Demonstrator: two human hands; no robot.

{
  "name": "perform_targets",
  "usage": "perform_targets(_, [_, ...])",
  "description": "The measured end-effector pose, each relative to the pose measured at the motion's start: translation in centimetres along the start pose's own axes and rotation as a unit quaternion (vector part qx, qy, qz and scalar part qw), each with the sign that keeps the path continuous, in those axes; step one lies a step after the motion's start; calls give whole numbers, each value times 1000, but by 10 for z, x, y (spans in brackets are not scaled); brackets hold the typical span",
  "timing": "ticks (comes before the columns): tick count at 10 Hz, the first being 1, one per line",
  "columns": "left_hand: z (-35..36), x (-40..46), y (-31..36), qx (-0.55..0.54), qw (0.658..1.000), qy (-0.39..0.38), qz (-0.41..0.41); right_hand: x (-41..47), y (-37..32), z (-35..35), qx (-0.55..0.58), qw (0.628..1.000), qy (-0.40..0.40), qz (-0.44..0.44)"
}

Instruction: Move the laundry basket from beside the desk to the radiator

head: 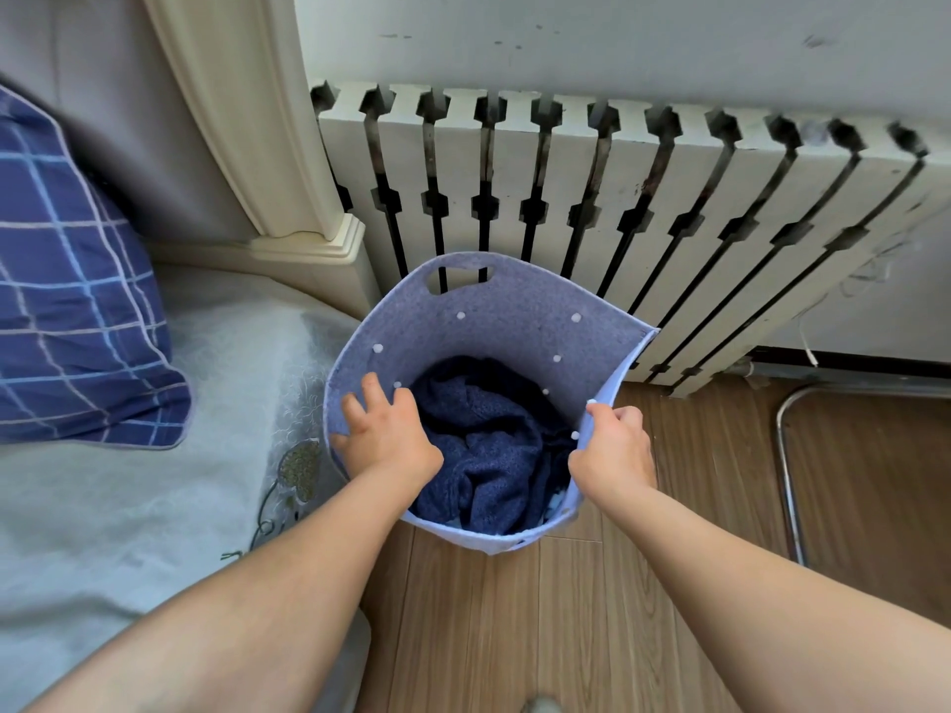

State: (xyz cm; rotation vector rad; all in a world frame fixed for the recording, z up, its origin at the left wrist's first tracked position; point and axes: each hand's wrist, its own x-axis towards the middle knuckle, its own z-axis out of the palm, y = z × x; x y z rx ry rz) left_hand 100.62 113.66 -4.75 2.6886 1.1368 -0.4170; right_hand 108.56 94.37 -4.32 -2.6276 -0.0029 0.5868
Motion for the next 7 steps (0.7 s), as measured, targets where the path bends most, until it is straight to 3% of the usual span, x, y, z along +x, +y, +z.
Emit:
perform_targets(5, [-22, -23, 7, -31, 998, -34, 39, -16, -3, -11, 10, 999, -35, -17])
perform_targets(7, [-48, -37, 11, -81, 993, -15, 81, -35, -12, -33, 85, 994, -45, -44])
